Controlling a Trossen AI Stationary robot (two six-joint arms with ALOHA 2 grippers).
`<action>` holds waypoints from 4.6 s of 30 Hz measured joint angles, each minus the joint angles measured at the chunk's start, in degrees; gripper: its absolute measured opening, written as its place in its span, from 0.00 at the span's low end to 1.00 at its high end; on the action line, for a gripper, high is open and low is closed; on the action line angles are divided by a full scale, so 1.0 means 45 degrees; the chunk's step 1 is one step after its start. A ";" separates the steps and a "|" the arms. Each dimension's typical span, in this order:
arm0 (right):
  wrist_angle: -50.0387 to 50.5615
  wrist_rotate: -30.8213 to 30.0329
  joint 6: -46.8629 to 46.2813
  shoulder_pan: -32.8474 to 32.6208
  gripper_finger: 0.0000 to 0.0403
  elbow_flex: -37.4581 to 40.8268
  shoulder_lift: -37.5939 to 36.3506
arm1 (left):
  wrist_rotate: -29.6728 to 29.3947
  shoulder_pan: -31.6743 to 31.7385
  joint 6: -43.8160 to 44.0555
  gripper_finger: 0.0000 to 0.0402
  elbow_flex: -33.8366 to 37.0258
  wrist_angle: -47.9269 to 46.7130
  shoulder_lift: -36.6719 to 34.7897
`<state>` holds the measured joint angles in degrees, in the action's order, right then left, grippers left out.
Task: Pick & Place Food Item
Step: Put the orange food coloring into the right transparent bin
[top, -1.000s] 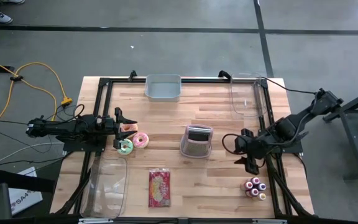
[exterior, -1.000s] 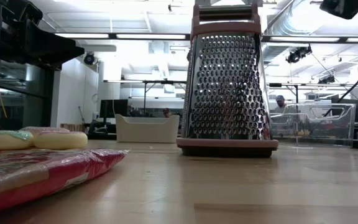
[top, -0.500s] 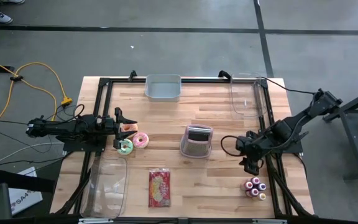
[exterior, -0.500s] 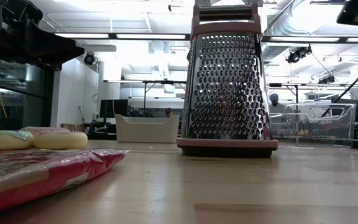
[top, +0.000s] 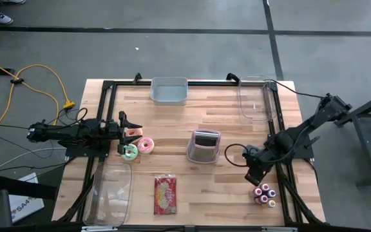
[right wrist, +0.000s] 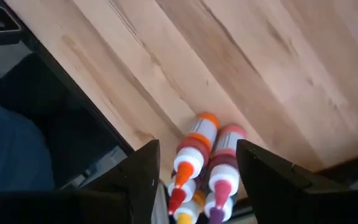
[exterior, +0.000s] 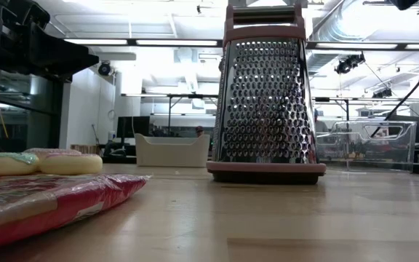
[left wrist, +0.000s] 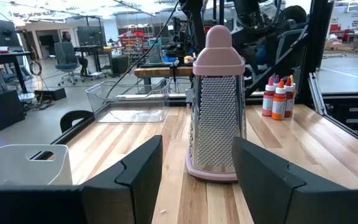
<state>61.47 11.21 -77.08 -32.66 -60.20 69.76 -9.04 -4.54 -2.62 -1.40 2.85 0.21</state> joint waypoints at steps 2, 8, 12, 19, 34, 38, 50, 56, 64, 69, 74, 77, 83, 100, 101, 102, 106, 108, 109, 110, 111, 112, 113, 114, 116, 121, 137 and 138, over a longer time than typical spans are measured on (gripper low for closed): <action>-0.0044 0.0314 -0.0485 0.0003 0.50 0.0000 0.0262 | 0.0000 0.0005 0.0002 0.47 -0.0003 0.0000 0.0005; -0.0083 0.0726 -0.0834 0.0003 0.50 0.0000 0.0957 | 0.0000 0.0000 -0.0002 0.47 -0.0001 0.0000 0.0003; -0.0087 0.0352 -0.0491 0.0063 0.50 0.0000 0.1295 | 0.0000 0.0004 -0.0001 0.47 0.0002 -0.0001 0.0000; -0.0106 -0.0082 -0.0434 0.0081 0.50 0.0000 0.1418 | 0.0000 0.0000 -0.0002 0.47 -0.0003 0.0000 0.0005; -0.0301 -0.0852 -0.0479 0.0089 0.50 0.0000 0.1418 | 0.0000 0.0000 -0.0002 0.47 0.0002 0.0000 0.0000; -0.0287 -0.1070 -0.0489 0.0086 0.50 0.0000 0.1418 | 0.0000 0.0000 0.0003 0.47 -0.0001 0.0000 0.0005; 0.0794 -0.1310 -0.0533 -0.0302 0.50 -0.0305 0.1408 | 0.0000 0.0001 0.0001 0.47 0.0000 0.0000 0.0000; 0.1613 -0.2661 -0.0690 -0.0958 0.50 -0.1593 0.1401 | 0.0000 0.0001 -0.0002 0.47 0.0000 0.0000 0.0003; 0.1558 -0.2904 -0.0341 -0.2041 0.50 -0.1676 0.1938 | 0.0000 0.0000 -0.0002 0.47 0.0002 0.0000 0.0005; 0.1239 -0.3109 -0.0154 -0.2702 0.50 -0.1726 0.2547 | 0.0000 0.0003 0.0001 0.47 0.0002 0.0000 0.0005; 0.1253 -0.3091 -0.0223 -0.3038 0.50 -0.2172 0.3003 | 0.0000 0.0002 0.0001 0.47 0.0000 0.0000 0.0004; 0.1248 -0.2825 -0.0302 -0.3110 0.50 -0.2345 0.3257 | 0.0000 0.0005 0.0000 0.47 0.0002 0.0000 0.0002; 0.1234 -0.1796 -0.0489 -0.3159 0.50 -0.2346 0.3737 | 0.0000 0.0000 0.0000 0.47 0.0002 0.0005 0.0004; 0.0869 -0.1032 -0.0203 -0.3138 0.50 -0.2327 0.4690 | 0.0000 0.0005 -0.0002 0.47 0.0002 0.0019 0.0005; 0.0844 -0.1025 -0.0202 -0.3135 0.50 -0.2327 0.4748 | 0.0000 0.0004 0.0002 0.47 -0.0002 0.0019 0.0004; 0.0838 -0.1019 -0.0198 -0.3135 0.50 -0.2327 0.4786 | 0.0000 0.0005 0.0002 0.47 0.0001 0.0019 0.0000; 0.0767 -0.0886 -0.0198 -0.3135 0.50 -0.2327 0.5047 | 0.0000 0.0003 0.0000 0.47 0.0002 0.0044 0.0005; 0.0704 -0.0753 -0.0190 -0.3135 0.50 -0.2327 0.5189 | 0.0000 0.0002 0.0000 0.47 0.0000 0.0045 0.0002; 0.0718 -0.0706 -0.0193 -0.3135 0.50 -0.2327 0.5230 | 0.0000 0.0003 -0.0001 0.47 0.0002 0.0049 0.0001; 0.0702 -0.0704 -0.0193 -0.3135 0.50 -0.2327 0.5274 | 0.0004 0.0000 -0.0002 0.47 -0.0003 0.0047 0.0004; 0.0664 -0.0688 -0.0193 -0.3135 0.50 -0.2327 0.5324 | 0.0002 0.0002 0.0001 0.47 0.0000 0.0044 0.0002; 0.0657 -0.0631 -0.0193 -0.3135 0.50 -0.2327 0.5373 | 0.0000 0.0000 0.0000 0.47 -0.0002 0.0049 0.0005; 0.0661 -0.0581 -0.0193 -0.3135 0.50 -0.2327 0.5402 | 0.0000 0.0002 0.0000 0.47 0.0000 0.0044 0.0000; 0.0661 -0.0491 -0.0193 -0.3135 0.50 -0.2327 0.5430 | 0.0000 0.0000 -0.0002 0.47 0.0002 0.0044 0.0005; 0.0665 -0.0405 -0.0193 -0.3135 0.50 -0.2327 0.5448 | 0.0000 0.0001 -0.0001 0.47 0.0001 0.0044 0.0004; 0.0837 -0.0410 -0.0193 -0.3135 0.50 -0.2327 0.5459 | 0.0000 0.0000 0.0002 0.47 -0.0002 0.0044 0.0005; 0.1409 -0.0433 0.0423 -0.3135 0.50 -0.2327 0.5459 | 0.0000 0.0002 -0.0002 0.47 -0.0003 0.0044 0.0005; 0.1402 -0.0467 0.0464 -0.3135 0.50 -0.2327 0.5459 | 0.0000 0.0001 -0.0002 0.47 -0.0002 0.0044 0.0000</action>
<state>67.78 9.11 -75.00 -46.76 -70.67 94.32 -9.04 -4.53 -2.63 -1.40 3.05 0.21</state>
